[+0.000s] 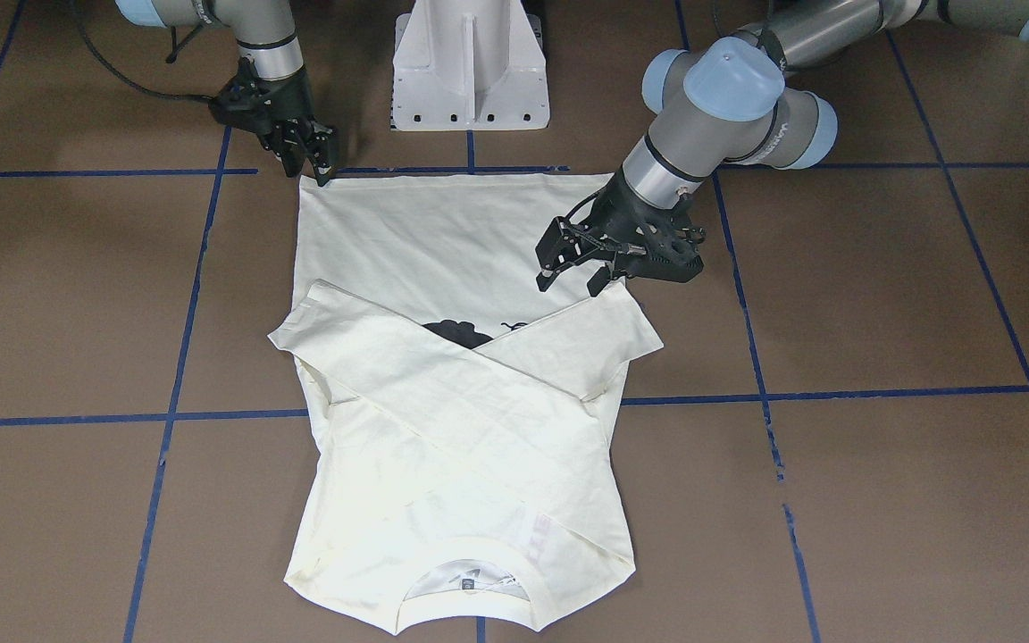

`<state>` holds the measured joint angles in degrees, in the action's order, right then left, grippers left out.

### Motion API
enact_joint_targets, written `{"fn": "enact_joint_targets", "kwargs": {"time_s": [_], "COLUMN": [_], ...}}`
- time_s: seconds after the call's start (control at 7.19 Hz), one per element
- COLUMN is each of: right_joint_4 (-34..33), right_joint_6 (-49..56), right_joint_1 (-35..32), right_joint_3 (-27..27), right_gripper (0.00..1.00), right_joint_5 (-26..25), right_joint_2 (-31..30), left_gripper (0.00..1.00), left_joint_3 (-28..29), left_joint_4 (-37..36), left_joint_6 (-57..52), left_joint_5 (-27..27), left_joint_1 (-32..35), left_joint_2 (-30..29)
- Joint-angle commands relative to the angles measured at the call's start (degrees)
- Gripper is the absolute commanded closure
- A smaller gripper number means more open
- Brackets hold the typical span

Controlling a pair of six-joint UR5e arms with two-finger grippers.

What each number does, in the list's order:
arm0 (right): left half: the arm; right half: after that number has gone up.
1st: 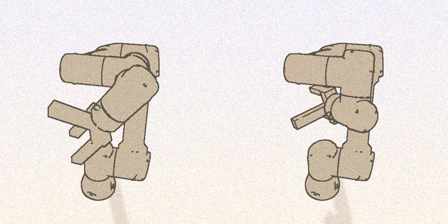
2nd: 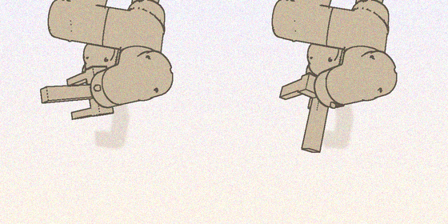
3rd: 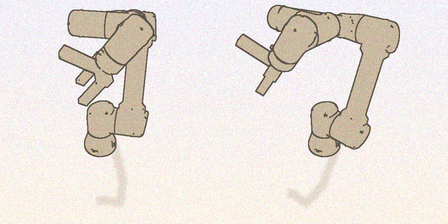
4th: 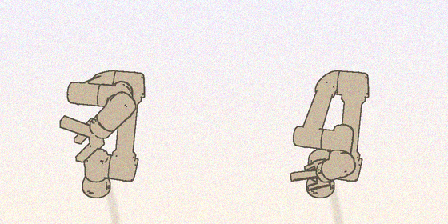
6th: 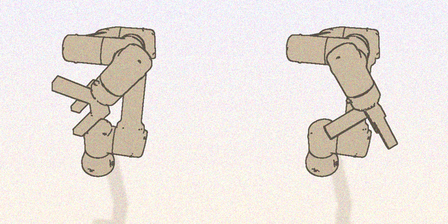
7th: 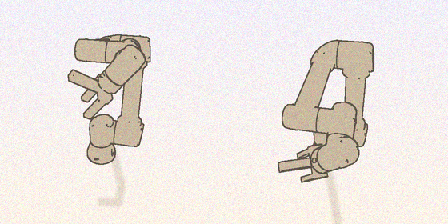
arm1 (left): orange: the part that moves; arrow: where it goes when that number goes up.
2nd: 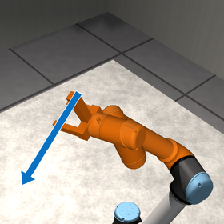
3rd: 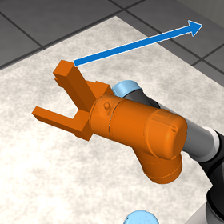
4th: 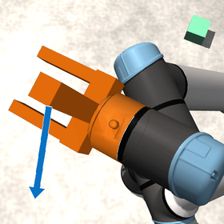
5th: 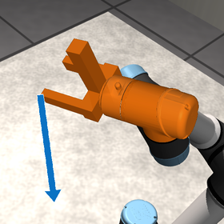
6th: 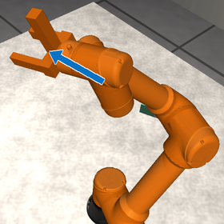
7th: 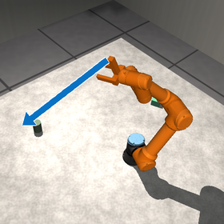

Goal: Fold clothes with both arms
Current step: 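Release the sleeve with the left gripper while the right gripper moves to the hem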

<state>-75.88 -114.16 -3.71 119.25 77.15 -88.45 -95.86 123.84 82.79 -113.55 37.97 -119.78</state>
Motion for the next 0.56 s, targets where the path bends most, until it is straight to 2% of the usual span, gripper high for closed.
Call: {"fn": "enact_joint_targets", "kwargs": {"time_s": [0.0, 0.14, 0.28, 0.42], "right_joint_4": [-0.06, -0.06, 0.03, 0.03], "right_joint_6": [-0.01, 0.07, 0.42, 0.6], "right_joint_1": [0.02, 0.02, -0.24, -0.24], "right_joint_3": [-0.6, -0.6, -0.51, -0.42], "right_gripper": [0.56, 0.9, 1.0, 1.0], "right_joint_5": [0.02, 0.02, 0.11, 0.19], "right_joint_2": [0.21, -0.23, -0.23, -0.14], "left_gripper": [0.2, 0.2, 0.2, 0.2], "left_joint_3": [0.06, 0.14, 0.23, 0.15], "left_joint_4": [0.0, 0.0, 0.0, -0.09], "left_joint_6": [0.0, 0.0, 0.0, 0.0], "left_joint_5": [0.0, 0.0, 0.0, 0.0], "left_joint_1": [0.0, 0.0, 0.0, 0.0], "left_joint_2": [0.07, 0.07, 0.07, 0.16]}}
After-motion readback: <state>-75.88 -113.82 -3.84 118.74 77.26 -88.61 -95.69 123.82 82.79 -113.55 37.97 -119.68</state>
